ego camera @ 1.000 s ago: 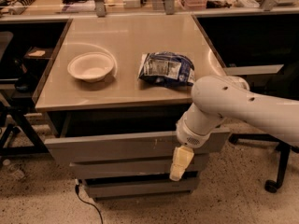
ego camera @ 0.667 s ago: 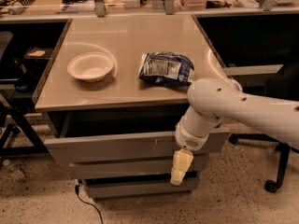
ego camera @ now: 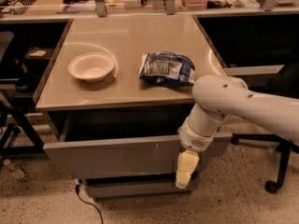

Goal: Open top drawer

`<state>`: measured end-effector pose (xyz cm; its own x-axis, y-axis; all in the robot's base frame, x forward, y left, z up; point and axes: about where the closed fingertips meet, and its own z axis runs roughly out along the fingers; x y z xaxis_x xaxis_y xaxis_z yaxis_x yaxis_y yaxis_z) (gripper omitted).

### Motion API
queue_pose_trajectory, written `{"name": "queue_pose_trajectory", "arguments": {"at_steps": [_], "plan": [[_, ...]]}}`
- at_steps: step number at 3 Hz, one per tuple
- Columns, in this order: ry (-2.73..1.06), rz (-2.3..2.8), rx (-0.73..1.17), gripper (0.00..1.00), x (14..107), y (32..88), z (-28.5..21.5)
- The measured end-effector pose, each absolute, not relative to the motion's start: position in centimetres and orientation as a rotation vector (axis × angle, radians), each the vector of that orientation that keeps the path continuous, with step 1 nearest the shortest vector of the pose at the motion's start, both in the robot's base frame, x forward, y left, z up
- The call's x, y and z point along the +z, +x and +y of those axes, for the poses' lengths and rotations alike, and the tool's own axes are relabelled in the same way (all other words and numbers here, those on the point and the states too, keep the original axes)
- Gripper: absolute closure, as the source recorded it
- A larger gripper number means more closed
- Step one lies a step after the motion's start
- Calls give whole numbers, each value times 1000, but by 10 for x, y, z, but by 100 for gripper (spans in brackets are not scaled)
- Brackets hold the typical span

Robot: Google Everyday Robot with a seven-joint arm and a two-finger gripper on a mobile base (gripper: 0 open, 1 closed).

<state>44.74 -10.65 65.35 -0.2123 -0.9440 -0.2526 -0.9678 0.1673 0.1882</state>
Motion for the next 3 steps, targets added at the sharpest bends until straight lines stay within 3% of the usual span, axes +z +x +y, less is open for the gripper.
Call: {"name": "queue_pose_trajectory", "arguments": {"at_steps": [3], "plan": [[-1935, 2400, 670, 0, 671, 410, -121]]}}
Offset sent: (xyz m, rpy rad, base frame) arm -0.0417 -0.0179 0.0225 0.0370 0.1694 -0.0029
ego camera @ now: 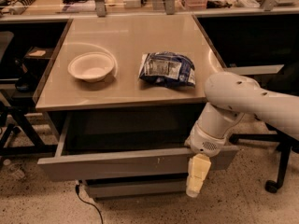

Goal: Open top drawer

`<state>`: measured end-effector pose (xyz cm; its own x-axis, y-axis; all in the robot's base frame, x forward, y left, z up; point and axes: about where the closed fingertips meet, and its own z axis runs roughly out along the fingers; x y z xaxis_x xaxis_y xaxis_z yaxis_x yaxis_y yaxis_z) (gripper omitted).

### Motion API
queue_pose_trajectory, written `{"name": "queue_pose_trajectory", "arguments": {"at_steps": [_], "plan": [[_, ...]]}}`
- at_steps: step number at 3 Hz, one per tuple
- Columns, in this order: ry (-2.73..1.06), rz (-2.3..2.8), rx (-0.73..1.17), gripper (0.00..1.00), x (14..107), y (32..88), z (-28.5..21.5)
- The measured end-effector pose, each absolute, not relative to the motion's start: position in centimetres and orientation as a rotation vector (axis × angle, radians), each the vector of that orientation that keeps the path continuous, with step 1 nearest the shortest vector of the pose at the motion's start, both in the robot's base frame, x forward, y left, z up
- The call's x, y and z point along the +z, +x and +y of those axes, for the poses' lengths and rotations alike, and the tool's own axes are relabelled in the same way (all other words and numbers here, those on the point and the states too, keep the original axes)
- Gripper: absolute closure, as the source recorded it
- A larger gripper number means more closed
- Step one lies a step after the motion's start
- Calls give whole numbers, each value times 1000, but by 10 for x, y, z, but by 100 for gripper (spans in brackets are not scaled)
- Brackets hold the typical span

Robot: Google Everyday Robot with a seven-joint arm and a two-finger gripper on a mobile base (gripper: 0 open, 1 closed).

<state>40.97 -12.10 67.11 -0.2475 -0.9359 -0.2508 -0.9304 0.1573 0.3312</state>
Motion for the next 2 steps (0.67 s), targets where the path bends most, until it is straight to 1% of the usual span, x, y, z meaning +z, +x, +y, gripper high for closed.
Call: {"name": "queue_pose_trajectory", "arguments": {"at_steps": [2], "plan": [[1896, -2386, -719, 0, 680, 388, -128]]}}
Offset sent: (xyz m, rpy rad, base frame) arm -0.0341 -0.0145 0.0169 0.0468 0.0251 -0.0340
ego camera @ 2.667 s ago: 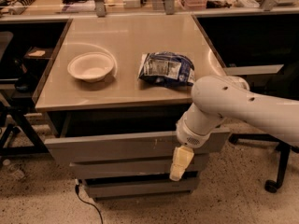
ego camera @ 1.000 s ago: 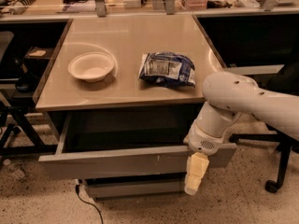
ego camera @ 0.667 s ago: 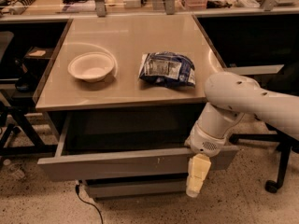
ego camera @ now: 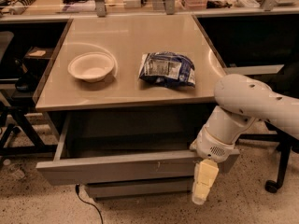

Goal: Open top drawer

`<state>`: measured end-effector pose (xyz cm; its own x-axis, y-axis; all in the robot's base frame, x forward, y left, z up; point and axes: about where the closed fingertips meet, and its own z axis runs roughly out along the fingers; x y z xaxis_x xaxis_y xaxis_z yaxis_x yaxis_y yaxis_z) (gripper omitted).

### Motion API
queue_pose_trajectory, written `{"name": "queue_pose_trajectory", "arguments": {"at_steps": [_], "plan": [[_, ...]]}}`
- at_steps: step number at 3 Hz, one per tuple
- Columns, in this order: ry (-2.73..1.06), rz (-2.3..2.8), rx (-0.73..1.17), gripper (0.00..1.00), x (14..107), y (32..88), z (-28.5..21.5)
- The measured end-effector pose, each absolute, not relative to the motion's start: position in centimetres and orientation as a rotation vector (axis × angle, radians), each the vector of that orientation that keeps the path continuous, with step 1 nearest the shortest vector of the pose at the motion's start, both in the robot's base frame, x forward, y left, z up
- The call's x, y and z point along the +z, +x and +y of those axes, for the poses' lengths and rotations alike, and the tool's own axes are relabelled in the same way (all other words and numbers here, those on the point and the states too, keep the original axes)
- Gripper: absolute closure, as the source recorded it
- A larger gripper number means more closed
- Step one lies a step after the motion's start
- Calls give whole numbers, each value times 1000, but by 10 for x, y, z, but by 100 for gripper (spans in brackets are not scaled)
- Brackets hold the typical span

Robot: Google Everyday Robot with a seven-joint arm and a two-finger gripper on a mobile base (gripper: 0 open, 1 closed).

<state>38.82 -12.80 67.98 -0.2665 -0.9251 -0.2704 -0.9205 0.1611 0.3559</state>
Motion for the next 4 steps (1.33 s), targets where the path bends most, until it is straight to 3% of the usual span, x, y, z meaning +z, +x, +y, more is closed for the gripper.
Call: {"name": "queue_pose_trajectory", "arguments": {"at_steps": [4], "plan": [[1851, -2435, -773, 0, 700, 333, -145]]}}
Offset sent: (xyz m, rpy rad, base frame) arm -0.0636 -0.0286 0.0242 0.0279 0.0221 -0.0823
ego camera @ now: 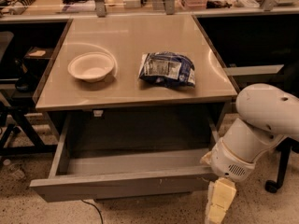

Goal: Open top drawer

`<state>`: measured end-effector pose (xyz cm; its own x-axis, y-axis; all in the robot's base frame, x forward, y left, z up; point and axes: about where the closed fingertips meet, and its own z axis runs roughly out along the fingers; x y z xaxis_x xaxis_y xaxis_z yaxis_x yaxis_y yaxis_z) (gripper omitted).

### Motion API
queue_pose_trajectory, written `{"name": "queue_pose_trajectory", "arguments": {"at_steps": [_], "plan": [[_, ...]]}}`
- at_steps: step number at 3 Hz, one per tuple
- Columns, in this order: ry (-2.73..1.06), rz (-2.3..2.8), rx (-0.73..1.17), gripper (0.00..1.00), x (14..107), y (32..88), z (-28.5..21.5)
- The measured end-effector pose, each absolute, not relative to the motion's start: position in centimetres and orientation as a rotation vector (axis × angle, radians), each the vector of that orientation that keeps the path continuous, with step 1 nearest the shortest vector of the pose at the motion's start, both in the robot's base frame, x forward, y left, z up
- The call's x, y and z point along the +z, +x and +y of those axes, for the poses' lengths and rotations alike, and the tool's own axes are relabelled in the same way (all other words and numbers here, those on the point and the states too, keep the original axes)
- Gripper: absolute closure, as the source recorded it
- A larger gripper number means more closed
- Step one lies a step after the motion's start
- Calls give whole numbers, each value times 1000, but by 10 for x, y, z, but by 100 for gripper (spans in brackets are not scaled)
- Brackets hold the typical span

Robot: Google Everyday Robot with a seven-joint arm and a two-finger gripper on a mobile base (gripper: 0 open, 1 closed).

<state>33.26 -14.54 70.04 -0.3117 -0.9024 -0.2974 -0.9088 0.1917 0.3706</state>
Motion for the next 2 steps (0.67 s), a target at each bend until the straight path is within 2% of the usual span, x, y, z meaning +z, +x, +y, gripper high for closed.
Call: {"name": "queue_pose_trajectory", "arguments": {"at_steps": [2], "plan": [[-1883, 2435, 811, 0, 683, 336, -143]]}}
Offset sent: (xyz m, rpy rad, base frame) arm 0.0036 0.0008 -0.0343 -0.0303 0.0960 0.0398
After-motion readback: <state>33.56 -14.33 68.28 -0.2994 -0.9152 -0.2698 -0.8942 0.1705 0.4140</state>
